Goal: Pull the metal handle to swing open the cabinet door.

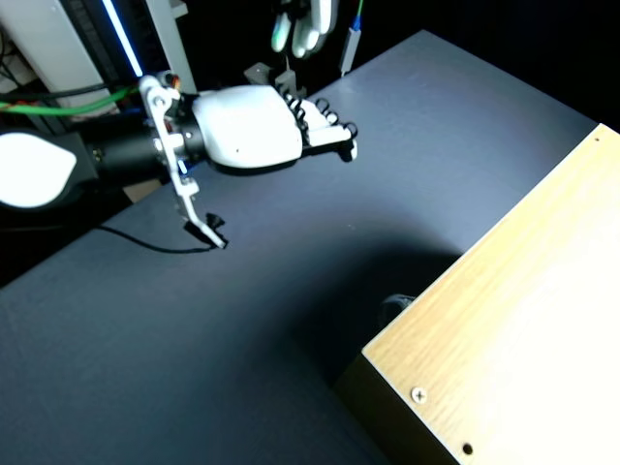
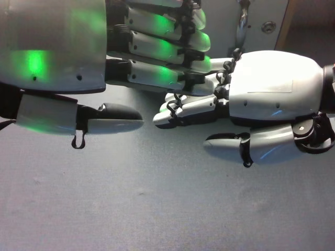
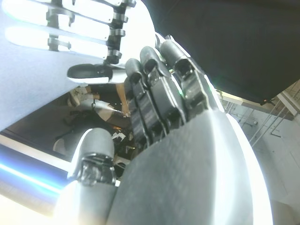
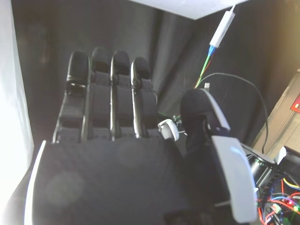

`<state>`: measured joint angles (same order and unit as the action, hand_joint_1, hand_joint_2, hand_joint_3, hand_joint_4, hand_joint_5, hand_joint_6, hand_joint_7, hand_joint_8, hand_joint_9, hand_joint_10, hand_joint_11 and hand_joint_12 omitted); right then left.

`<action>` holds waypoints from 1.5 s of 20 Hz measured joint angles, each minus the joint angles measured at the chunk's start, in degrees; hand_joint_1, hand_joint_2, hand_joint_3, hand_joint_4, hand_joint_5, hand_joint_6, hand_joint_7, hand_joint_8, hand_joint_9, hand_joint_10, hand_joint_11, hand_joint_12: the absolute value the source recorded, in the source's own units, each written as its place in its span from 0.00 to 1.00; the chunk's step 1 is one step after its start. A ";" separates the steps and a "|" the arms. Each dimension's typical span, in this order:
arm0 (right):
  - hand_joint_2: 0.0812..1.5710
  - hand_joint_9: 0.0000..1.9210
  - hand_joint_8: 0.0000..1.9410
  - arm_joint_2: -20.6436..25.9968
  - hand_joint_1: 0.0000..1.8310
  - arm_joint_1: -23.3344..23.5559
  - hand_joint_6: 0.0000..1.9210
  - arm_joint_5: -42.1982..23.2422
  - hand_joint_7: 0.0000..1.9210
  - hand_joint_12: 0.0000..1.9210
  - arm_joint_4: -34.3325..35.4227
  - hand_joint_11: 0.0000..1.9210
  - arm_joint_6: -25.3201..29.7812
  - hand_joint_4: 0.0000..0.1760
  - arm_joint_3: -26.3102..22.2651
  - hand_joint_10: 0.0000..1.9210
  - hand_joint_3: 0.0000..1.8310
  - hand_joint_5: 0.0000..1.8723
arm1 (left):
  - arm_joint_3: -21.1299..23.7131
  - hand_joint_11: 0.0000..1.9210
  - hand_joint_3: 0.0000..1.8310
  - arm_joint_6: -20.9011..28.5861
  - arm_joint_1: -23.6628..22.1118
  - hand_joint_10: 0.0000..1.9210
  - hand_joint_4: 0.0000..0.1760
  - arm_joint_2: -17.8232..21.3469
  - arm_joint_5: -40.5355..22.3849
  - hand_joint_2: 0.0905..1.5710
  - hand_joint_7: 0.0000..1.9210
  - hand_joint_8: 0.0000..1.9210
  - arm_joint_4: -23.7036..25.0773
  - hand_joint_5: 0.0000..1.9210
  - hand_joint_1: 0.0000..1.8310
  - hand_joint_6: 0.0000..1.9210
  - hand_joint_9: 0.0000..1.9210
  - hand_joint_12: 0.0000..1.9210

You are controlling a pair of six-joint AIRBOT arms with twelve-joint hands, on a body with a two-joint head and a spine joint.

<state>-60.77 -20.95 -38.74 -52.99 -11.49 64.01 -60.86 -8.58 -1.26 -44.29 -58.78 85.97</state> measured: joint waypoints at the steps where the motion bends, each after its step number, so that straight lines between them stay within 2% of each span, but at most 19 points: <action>1: 1.00 0.18 0.00 -0.02 0.00 0.00 0.01 0.00 0.20 0.50 0.02 0.00 0.00 0.00 -0.07 0.01 0.07 0.20 | 0.00 0.06 0.03 0.00 0.00 0.00 0.00 0.00 0.00 1.00 0.24 0.00 0.00 0.23 0.00 0.00 0.23 0.39; 7: 1.00 0.19 0.00 0.00 0.00 -0.07 0.00 0.35 0.21 0.50 -0.02 0.00 0.00 0.00 -0.07 0.01 0.04 0.20 | 0.00 0.02 0.02 0.00 0.00 0.00 0.00 0.00 0.02 1.00 0.23 0.00 0.04 0.21 0.00 0.00 0.22 0.45; 13: 1.00 0.21 0.01 -0.02 0.00 -0.11 0.01 3.04 0.24 0.53 0.17 0.00 0.00 0.00 -0.04 0.01 0.06 0.23 | 0.00 0.05 0.02 0.00 0.00 0.00 0.00 0.00 0.02 1.00 0.25 0.00 0.04 0.24 0.00 0.00 0.24 0.44; 18: 1.00 0.21 0.00 0.00 0.00 -0.42 0.00 7.50 0.23 0.54 6.73 0.00 -0.04 0.00 0.68 0.00 0.05 0.23 | 0.00 0.06 0.03 0.00 0.00 0.00 0.00 0.00 0.02 1.00 0.25 0.00 0.02 0.25 0.00 0.00 0.24 0.41; 21: 1.00 0.21 0.00 -0.02 0.00 -0.42 0.00 8.92 0.23 0.54 7.34 0.00 -0.02 0.00 0.68 0.00 0.06 0.23 | 0.00 0.06 0.02 0.00 0.00 0.00 0.00 0.00 0.02 1.00 0.26 0.00 0.02 0.25 0.00 0.00 0.24 0.41; 30: 1.00 0.21 0.00 -0.02 0.00 -0.42 0.00 13.88 0.23 0.52 23.41 0.00 1.38 0.00 2.10 0.00 0.06 0.22 | 0.00 0.06 0.02 0.00 0.00 0.00 0.00 0.00 0.04 1.00 0.25 0.00 0.04 0.25 0.00 0.00 0.24 0.42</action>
<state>-60.80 -21.37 -24.86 -29.58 -10.11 66.11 -60.86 -8.58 -1.26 -44.29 -58.74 86.02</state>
